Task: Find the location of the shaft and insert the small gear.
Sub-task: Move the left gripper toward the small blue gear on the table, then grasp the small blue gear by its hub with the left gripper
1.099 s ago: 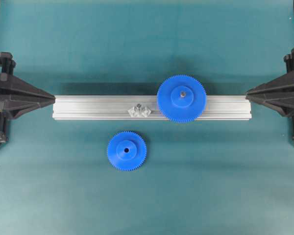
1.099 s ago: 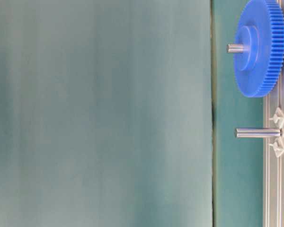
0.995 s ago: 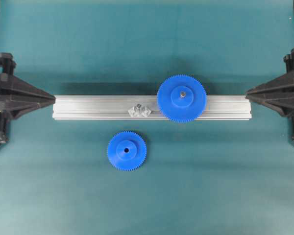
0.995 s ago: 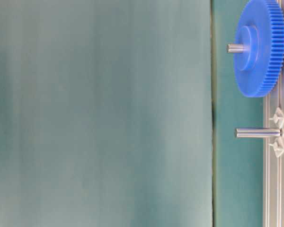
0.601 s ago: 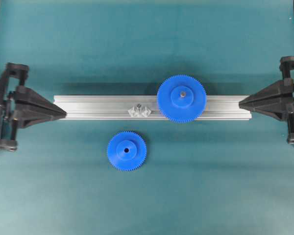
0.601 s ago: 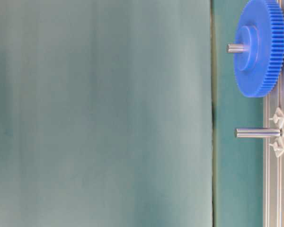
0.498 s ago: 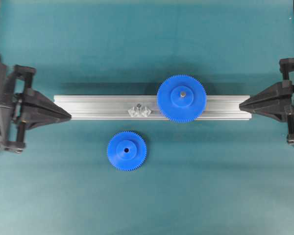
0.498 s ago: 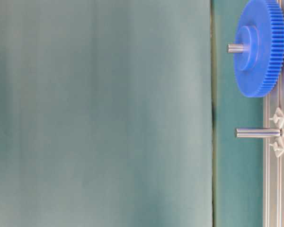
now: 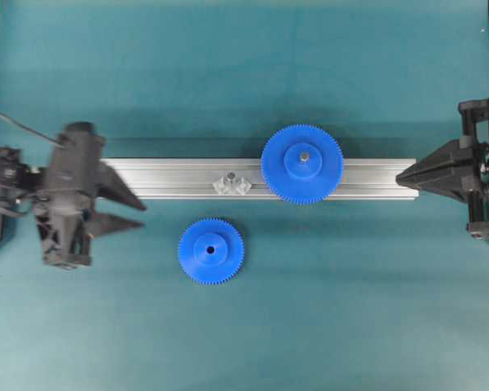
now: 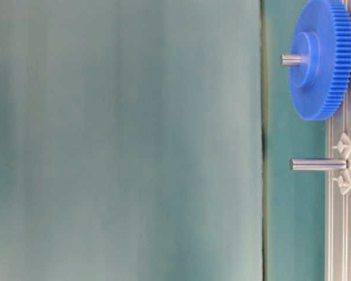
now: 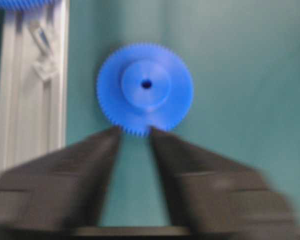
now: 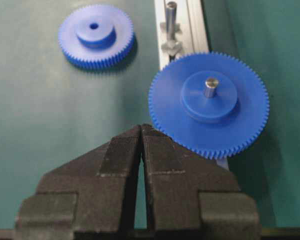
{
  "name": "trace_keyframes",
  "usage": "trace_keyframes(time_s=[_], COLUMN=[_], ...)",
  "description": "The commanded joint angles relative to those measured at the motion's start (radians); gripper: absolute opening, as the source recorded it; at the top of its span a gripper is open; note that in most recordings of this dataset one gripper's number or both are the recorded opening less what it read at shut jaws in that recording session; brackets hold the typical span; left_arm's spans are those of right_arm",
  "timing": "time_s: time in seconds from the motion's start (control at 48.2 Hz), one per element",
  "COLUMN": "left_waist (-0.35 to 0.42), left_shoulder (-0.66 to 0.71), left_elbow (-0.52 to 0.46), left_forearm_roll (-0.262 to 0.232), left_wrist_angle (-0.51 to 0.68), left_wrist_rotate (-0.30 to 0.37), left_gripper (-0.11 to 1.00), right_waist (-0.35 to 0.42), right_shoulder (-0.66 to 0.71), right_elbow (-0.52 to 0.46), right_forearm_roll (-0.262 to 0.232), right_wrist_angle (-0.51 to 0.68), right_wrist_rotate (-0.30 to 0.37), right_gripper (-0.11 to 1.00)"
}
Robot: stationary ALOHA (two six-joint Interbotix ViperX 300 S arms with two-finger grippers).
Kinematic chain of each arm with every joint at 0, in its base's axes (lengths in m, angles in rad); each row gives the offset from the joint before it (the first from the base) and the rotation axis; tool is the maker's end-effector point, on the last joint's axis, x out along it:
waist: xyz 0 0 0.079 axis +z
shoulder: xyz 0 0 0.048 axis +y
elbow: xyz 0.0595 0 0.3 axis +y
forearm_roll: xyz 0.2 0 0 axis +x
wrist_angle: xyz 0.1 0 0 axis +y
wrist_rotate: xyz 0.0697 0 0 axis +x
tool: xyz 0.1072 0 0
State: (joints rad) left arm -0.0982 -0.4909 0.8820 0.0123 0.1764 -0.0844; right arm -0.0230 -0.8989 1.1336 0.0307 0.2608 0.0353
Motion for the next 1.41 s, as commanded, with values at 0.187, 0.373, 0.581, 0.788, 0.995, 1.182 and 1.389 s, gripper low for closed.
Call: trace_keyframes(time_s=[0.187,0.373,0.581,0.788,0.995,1.182,1.389], left_waist=[-0.006,-0.006,-0.032,-0.052,-0.048,-0.044,-0.043], left_shoulder=[0.187,0.319,0.434,0.529,0.591,0.6,0.624], left_elbow=[-0.138,-0.195,-0.262,-0.324,-0.373,-0.38,-0.396], left_forearm_roll=[0.002,0.002,0.002,0.002,0.006,0.006,0.006], left_wrist_angle=[0.021,0.021,0.049,0.092,0.126,0.147,0.147], left_wrist_rotate=[-0.04,-0.046,-0.044,-0.046,-0.034,-0.02,-0.018], left_gripper=[0.93,0.92,0.92,0.92,0.92,0.92,0.92], right_waist=[-0.002,-0.002,-0.002,-0.003,-0.003,-0.003,-0.003], right_shoulder=[0.006,0.003,-0.005,-0.011,-0.026,-0.046,-0.054], right_elbow=[-0.02,-0.02,-0.011,-0.002,0.009,0.014,0.018], right_forearm_roll=[0.002,0.002,0.002,0.002,0.003,0.003,0.003], right_wrist_angle=[0.025,0.052,0.055,0.055,0.055,0.055,0.055], right_wrist_rotate=[0.006,0.006,0.006,0.008,0.008,0.008,0.009], right_gripper=[0.09,0.09,0.09,0.09,0.09,0.09,0.09])
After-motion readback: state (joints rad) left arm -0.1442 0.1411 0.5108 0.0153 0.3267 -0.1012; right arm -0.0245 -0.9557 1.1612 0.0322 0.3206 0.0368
